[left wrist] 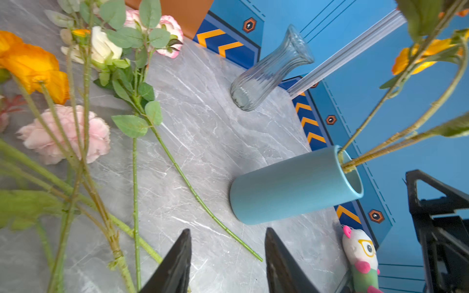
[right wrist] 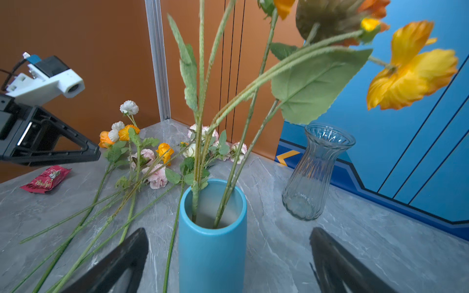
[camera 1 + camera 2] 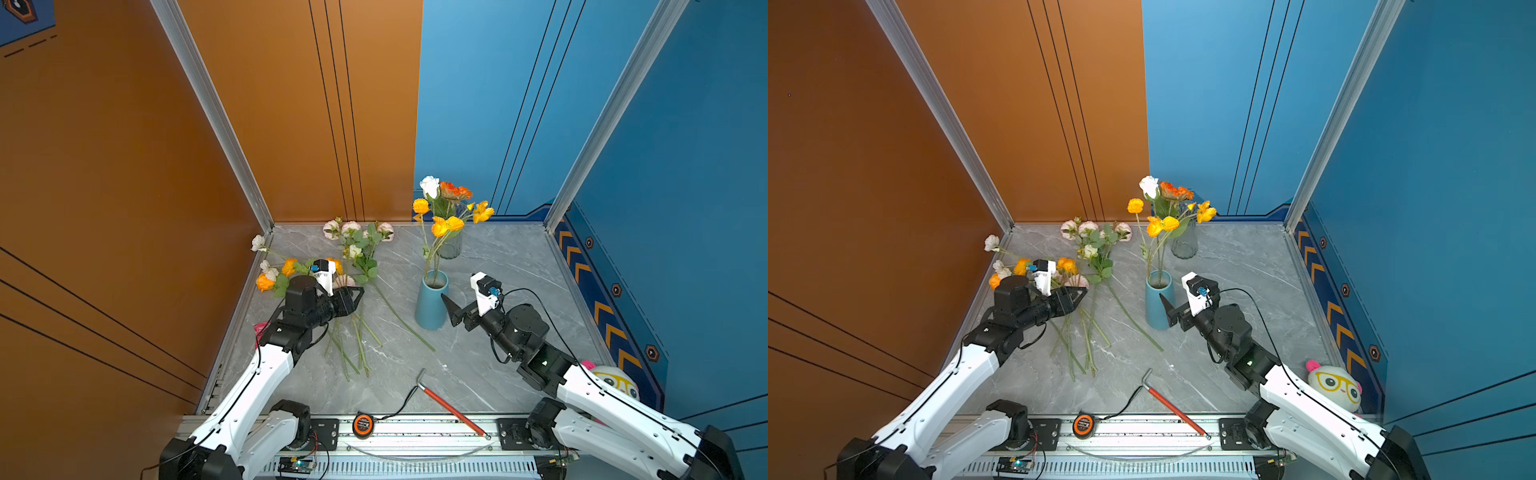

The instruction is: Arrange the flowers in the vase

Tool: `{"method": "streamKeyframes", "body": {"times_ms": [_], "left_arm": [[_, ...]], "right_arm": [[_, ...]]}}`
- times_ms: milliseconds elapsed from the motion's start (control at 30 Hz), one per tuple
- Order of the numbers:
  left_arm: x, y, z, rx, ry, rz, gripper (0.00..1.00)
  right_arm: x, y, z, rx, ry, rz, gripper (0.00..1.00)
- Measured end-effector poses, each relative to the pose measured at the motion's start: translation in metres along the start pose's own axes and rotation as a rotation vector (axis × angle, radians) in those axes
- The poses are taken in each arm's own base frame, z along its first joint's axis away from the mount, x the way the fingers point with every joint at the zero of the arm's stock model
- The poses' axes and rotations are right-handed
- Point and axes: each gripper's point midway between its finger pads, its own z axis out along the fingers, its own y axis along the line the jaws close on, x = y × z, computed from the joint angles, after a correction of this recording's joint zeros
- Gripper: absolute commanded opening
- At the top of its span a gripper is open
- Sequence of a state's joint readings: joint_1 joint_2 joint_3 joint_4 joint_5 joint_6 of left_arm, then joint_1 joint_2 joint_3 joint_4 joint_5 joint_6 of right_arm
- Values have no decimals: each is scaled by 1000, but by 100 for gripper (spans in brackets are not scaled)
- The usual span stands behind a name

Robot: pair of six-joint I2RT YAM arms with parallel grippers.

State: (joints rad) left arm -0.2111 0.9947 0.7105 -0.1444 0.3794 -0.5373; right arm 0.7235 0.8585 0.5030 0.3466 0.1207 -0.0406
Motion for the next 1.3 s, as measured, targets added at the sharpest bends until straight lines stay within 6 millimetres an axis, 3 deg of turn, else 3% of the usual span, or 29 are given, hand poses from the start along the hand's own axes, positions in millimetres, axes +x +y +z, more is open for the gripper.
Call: {"method": "streamKeyframes", "body": {"times_ms": [133, 267, 333, 400, 733, 1100, 1300], "left_arm": [[0, 35, 11, -152, 80, -21, 43], [26, 73, 22, -275, 198, -68, 40], [37, 83, 27, -306, 251, -84, 37], [43, 88, 31, -321, 286, -95, 35], [62, 90, 46, -342, 358, -107, 30], [103, 101, 45, -409, 427, -122, 32], [111, 107, 58, -412, 435, -137, 33]], "right_arm": [[29, 21, 8, -73, 60, 14, 100], [65, 73, 2, -230, 65, -47, 100], [88, 97, -3, -306, 96, -81, 100], [98, 111, -4, -351, 111, -103, 100], [100, 144, -1, -474, 75, -106, 100], [94, 150, 0, -499, 61, -103, 100], [91, 150, 1, -499, 55, -104, 100]]}}
